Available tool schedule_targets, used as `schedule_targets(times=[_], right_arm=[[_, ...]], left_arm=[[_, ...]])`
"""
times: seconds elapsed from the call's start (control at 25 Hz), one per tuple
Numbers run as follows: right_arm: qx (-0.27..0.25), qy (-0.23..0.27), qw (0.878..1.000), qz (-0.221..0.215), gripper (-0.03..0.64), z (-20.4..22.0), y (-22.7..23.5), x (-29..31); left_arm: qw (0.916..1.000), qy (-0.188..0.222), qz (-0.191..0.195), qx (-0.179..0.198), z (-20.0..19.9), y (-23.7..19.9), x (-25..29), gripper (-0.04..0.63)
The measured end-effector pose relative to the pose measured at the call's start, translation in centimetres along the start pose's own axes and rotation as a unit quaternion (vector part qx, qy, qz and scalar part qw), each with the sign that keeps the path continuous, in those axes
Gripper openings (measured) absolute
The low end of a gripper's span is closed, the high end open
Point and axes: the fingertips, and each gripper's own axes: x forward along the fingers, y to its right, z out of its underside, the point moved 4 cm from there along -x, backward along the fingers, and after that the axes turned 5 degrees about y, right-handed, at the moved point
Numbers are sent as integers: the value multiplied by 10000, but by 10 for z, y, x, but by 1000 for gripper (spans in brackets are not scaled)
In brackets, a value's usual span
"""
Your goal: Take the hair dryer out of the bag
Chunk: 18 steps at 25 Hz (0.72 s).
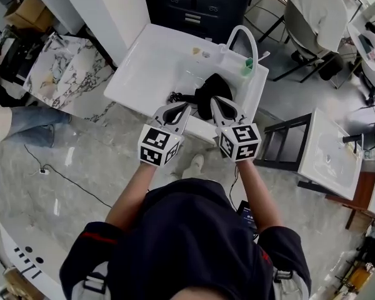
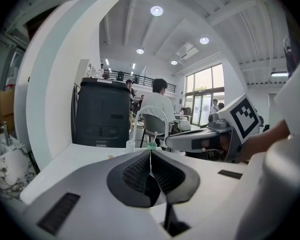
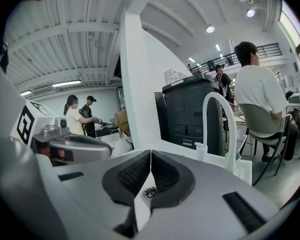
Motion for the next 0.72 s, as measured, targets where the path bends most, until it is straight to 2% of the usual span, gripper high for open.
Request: schedule_targets(times=[0.72], right_arm=[[65, -106, 9994, -333, 34, -1, 52, 46]], left_arm=[[9996, -170, -239, -63, -3, -23, 63, 18]])
